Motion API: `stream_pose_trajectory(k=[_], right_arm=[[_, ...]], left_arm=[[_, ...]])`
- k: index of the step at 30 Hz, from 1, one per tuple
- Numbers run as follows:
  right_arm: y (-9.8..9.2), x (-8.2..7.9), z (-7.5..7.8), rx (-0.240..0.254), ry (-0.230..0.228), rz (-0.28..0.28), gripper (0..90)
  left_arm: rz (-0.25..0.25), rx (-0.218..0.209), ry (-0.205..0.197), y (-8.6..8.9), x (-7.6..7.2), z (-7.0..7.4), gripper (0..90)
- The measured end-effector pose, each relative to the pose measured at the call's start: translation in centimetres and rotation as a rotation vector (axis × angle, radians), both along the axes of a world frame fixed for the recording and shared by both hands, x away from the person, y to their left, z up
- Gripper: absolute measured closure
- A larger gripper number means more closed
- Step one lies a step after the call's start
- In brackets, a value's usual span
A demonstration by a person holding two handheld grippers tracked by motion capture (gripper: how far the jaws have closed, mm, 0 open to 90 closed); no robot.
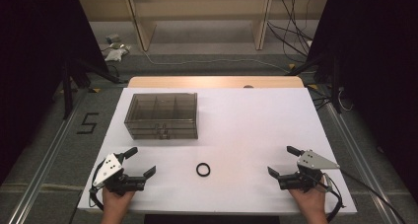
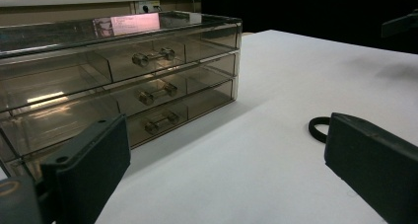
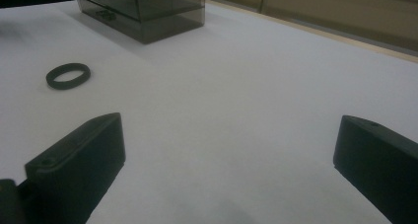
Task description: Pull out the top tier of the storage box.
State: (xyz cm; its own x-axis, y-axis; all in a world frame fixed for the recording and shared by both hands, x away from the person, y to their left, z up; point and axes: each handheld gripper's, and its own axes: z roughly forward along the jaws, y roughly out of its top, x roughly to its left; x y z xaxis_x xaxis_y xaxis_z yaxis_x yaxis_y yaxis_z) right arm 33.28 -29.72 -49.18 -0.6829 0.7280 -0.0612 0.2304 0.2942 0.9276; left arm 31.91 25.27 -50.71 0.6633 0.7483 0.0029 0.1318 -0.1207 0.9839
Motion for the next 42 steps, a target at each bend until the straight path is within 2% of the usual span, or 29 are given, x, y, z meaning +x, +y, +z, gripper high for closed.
stream_pose_trajectory(k=[2,6,8,11,15,18,20,25,29,35,37,42], right_arm=[[0.0,0.0,0.0,0.002,-0.006,0.006,0.5],[0.1,0.0,0.0,0.02,-0.007,0.021,0.6],[0.2,0.0,-0.1,0.014,-0.012,0.025,0.6],[0.2,0.0,-0.1,0.004,-0.013,0.016,0.5],[0.3,-0.1,-0.1,-0.01,-0.022,0.005,0.5],[0.4,0.0,-0.2,-0.013,0.004,0.007,0.6],[0.4,0.1,-0.2,-0.01,0.006,0.009,0.6],[0.5,0.2,-0.2,-0.01,0.015,0.017,0.6],[0.7,0.2,-0.3,-0.031,0.024,0.018,1.0],[0.9,0.2,-0.4,-0.04,0.026,0.017,1.0],[1.0,0.3,-0.4,-0.047,0.036,0.021,1.0],[1.0,0.4,-0.5,-0.05,0.043,0.014,1.1]], left_arm=[[-0.004,0.017,-0.008,-0.3,-0.1,0.0,3.6],[-0.006,0.023,-0.01,-0.4,-0.1,0.0,3.7],[-0.007,0.052,0.005,-0.6,0.0,0.0,4.6],[-0.015,0.071,0.007,-0.9,-0.1,0.0,5.4],[-0.016,0.054,0.012,-0.7,-0.1,0.0,5.5],[-0.016,0.032,0.017,-0.5,0.0,0.0,5.5],[-0.016,0.032,0.016,-0.5,0.0,0.0,5.5],[-0.008,0.068,0.007,-0.7,-0.1,0.1,5.5],[-0.01,0.085,0.015,-0.9,0.0,0.2,5.4],[0.001,0.083,0.009,-0.8,0.1,0.4,5.6],[-0.006,0.073,0.026,-0.4,0.2,0.9,7.5],[0.001,0.088,0.023,-0.3,0.2,1.7,8.8]])
